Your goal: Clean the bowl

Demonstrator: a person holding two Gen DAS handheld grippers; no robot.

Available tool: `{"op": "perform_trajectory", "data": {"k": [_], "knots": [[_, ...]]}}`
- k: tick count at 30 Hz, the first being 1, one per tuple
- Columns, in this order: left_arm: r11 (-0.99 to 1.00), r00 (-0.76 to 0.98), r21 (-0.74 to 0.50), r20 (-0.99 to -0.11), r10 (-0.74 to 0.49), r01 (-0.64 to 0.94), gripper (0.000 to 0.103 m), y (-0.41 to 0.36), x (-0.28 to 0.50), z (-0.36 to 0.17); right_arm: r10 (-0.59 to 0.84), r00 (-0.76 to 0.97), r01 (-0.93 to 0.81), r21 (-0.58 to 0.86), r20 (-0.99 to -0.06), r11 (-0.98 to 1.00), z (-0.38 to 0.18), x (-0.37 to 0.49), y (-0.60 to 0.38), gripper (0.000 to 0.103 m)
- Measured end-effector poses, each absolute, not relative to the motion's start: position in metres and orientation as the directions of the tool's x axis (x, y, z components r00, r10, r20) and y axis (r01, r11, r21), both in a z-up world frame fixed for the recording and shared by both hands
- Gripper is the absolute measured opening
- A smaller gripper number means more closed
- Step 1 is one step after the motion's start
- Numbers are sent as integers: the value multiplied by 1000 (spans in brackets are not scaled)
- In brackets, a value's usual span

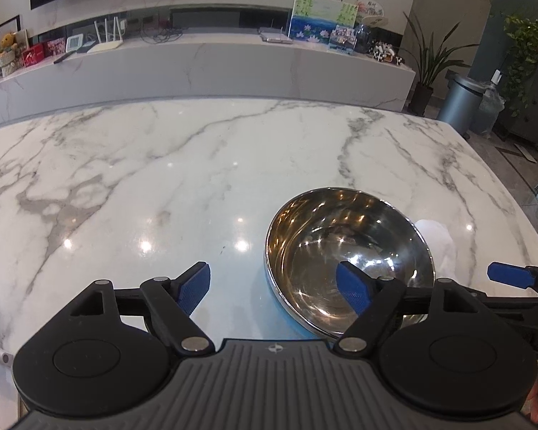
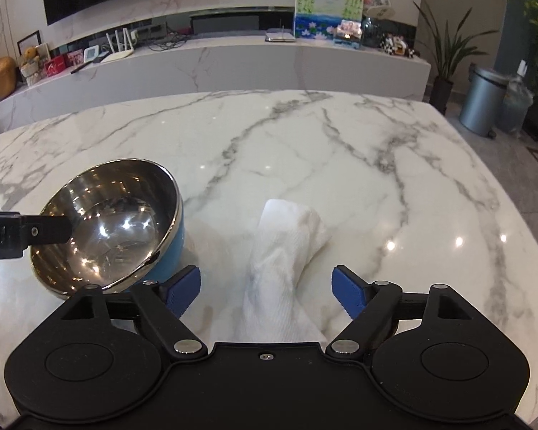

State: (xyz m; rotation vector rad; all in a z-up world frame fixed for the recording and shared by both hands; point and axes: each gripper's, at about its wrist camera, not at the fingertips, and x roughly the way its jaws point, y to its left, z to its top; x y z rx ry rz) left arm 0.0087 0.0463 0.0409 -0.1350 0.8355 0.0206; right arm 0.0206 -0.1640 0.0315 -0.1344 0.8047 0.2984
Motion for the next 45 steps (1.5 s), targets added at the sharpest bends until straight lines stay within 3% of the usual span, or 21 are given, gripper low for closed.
{"op": "perform_trajectory", "data": {"k": [2, 8, 19, 35, 45], "knots": [[990, 687, -121, -725, -42, -68, 89, 47, 4, 43, 211, 661, -313, -8, -721, 950, 32, 16, -166, 92], [979, 723, -193, -686, -87, -65, 89, 47, -13, 45, 225, 674, -318, -1, -704, 948, 37, 0, -172, 92], [998, 765, -40, -644, 11, -48, 89, 22, -42, 48, 247, 689, -329, 10, -681, 944, 37, -25, -174, 92], [1000, 645, -14, -764, 4, -23, 89, 3, -39, 18, 237, 691, -320, 5, -683, 947, 29, -30, -180, 92], [1000, 627, 2, -779, 17, -24, 89, 1, -38, 12, 234, 682, -316, 9, -693, 949, 25, -29, -183, 92]]}}
